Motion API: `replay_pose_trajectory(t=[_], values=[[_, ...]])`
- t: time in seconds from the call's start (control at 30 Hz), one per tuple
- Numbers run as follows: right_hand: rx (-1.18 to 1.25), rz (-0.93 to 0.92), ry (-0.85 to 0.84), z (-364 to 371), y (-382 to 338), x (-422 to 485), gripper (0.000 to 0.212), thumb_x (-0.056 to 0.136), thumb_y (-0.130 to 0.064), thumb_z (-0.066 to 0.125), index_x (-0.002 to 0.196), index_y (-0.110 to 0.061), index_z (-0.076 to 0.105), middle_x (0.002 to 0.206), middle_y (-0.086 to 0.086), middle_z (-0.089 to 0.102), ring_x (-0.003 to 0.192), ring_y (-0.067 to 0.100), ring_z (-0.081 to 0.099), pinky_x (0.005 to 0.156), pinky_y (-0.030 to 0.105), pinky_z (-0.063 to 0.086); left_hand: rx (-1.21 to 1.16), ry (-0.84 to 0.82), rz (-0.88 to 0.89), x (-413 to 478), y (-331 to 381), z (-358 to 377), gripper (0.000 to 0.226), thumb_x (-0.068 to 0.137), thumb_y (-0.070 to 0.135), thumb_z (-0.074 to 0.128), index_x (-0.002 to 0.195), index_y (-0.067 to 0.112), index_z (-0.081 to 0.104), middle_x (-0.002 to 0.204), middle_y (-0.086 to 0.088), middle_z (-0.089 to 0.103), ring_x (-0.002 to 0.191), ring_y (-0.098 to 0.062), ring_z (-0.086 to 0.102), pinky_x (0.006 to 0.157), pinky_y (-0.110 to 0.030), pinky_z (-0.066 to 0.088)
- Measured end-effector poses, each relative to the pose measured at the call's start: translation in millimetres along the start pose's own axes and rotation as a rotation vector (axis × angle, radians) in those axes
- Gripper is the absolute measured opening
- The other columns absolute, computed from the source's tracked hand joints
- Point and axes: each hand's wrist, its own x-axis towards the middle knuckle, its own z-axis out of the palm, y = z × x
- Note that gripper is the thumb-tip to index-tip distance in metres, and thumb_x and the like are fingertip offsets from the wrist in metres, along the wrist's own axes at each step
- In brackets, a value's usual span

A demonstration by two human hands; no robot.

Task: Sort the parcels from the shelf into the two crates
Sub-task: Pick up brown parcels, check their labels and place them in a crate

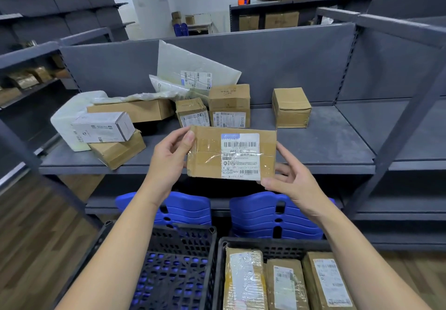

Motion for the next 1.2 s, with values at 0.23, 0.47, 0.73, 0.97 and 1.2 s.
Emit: replay_pose_trajectory(t=[0.23, 0.47, 0.73, 0.97, 1.2], values=[[-0.203, -0.015, -0.052, 5, 5, -5, 0.131, 0.073, -0.009, 0.093, 0.153, -0.062, 0.003, 0.132, -0.002, 0.069, 0.102, 0.021, 0.076, 0.099, 0.04, 0.058, -0.012, 0.082, 0.079, 4, 0, 7, 0.045, 0.089, 0.041, 0.069, 0.127, 0.019, 0.062, 0.095, 0.008, 0.08, 0.091, -0.004, 0.073, 0.08, -0.023, 0.056], [-0.961, -0.565, 0.162, 23, 29, -7, 0.118, 0.067, -0.041, 0.093, 0.158, -0.024, 0.02, 0.169, 0.004, 0.014, 0.15, 0.025, 0.033, 0.106, 0.038, 0.047, 0.08, 0.106, 0.103, 7, -5, 13, 0.017, 0.096, 0.032, 0.072, 0.101, 0.016, 0.074, 0.09, 0.003, 0.077, 0.083, -0.009, 0.067, 0.076, -0.033, 0.055], [0.45, 0.16, -0.095, 50, 22, -14, 0.059, 0.071, -0.045, 0.072, 0.125, -0.022, 0.071, 0.12, 0.008, 0.07, 0.099, 0.024, 0.066, 0.076, 0.033, 0.057, -0.009, -0.089, 0.066, 8, 6, 10, 0.027, 0.091, 0.047, 0.057, 0.1, 0.042, 0.081, 0.112, 0.015, 0.076, 0.105, -0.004, 0.064, 0.094, -0.033, 0.051], [0.99, 0.506, -0.252, 74, 31, -28, 0.069, 0.086, -0.048, 0.058, 0.144, -0.011, 0.054, 0.145, 0.021, 0.045, 0.117, 0.037, 0.051, 0.083, 0.036, 0.048, 0.111, -0.423, -0.019, 34, 37, 11, 0.036, 0.089, 0.015, 0.063, 0.118, 0.031, 0.077, 0.119, 0.002, 0.077, 0.105, -0.011, 0.07, 0.092, -0.025, 0.052], [0.772, 0.365, -0.014, 102, 16, -26, 0.057, 0.106, -0.053, 0.036, 0.139, -0.013, 0.061, 0.13, 0.025, 0.069, 0.118, 0.052, 0.065, 0.096, 0.056, 0.056, 0.43, -0.516, 0.073, 68, 70, 17, 0.037, 0.094, 0.0, 0.066, 0.117, 0.026, 0.078, 0.116, 0.006, 0.078, 0.109, -0.007, 0.07, 0.1, -0.026, 0.053]])
